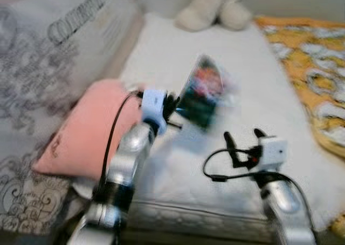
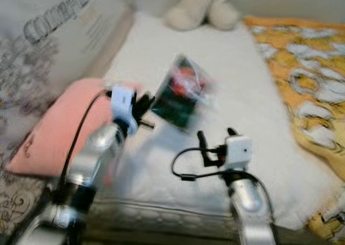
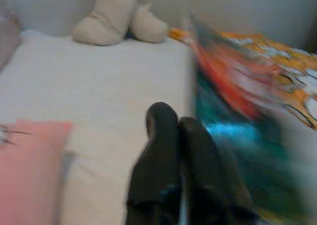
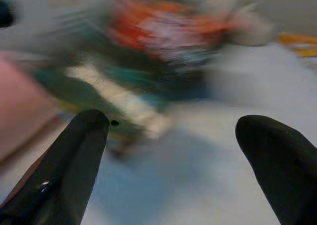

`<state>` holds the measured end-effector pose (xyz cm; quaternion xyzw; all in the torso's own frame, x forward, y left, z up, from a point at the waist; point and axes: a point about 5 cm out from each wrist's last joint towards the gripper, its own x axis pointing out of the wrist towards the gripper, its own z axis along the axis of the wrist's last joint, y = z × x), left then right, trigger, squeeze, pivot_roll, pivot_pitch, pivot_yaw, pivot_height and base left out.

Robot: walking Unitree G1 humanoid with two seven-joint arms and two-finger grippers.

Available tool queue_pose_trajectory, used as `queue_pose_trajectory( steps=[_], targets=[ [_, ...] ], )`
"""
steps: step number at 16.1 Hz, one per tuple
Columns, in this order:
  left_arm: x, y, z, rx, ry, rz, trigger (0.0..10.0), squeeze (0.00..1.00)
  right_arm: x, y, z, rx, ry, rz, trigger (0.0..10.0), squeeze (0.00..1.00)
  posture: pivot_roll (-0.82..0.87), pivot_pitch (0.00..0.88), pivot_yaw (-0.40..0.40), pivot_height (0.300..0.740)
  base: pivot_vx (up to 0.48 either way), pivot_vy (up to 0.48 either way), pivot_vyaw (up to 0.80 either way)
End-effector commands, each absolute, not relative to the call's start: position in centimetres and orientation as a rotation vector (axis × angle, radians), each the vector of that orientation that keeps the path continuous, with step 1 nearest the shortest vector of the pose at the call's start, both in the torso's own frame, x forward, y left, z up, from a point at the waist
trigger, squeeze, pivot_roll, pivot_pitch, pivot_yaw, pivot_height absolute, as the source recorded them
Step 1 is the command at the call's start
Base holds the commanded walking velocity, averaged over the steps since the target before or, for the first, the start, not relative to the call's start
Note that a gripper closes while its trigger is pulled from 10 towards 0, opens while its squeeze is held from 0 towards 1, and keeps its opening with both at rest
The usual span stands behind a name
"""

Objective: Clean up the room

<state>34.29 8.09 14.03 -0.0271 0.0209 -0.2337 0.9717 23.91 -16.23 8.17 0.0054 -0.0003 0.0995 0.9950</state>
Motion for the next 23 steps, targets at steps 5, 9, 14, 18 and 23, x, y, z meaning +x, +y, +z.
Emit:
queue_pose_trajectory(
  steps=[5,9,14,18,23],
  targets=[
    [36.7,9.5,10.3,-0.274,0.29,-0.33,10.0,0.0,20.6,-17.7,8.0,-0.033,0.084,0.22,10.0,0.0,-0.13,0.082,-0.083,0.74,0.0,0.0,0.0],
    [36.7,10.5,9.9,-0.272,0.243,-0.243,10.0,0.0,19.5,-18.1,8.2,-0.05,0.11,0.226,10.0,0.0,-0.14,0.081,-0.082,0.74,0.0,0.0,0.0],
    [34.1,11.8,8.3,-0.286,0.202,-0.196,10.0,0.0,20.8,-16.7,8.2,-0.008,0.094,0.233,10.0,0.0,-0.08,0.072,-0.066,0.74,0.0,0.0,0.0],
    [28.5,8.6,6.8,-0.104,0.176,-0.342,10.0,0.0,21.8,-16.7,8.1,0.024,0.095,0.22,10.0,0.0,-0.04,0.061,-0.077,0.74,0.0,0.0,0.0],
    [29.2,9.5,8.9,-0.108,0.117,-0.286,10.0,0.0,22.8,-16.3,8.4,0.014,0.072,0.239,10.0,0.0,-0.04,0.039,-0.08,0.74,0.0,-0.192,0.0]
  ],
)
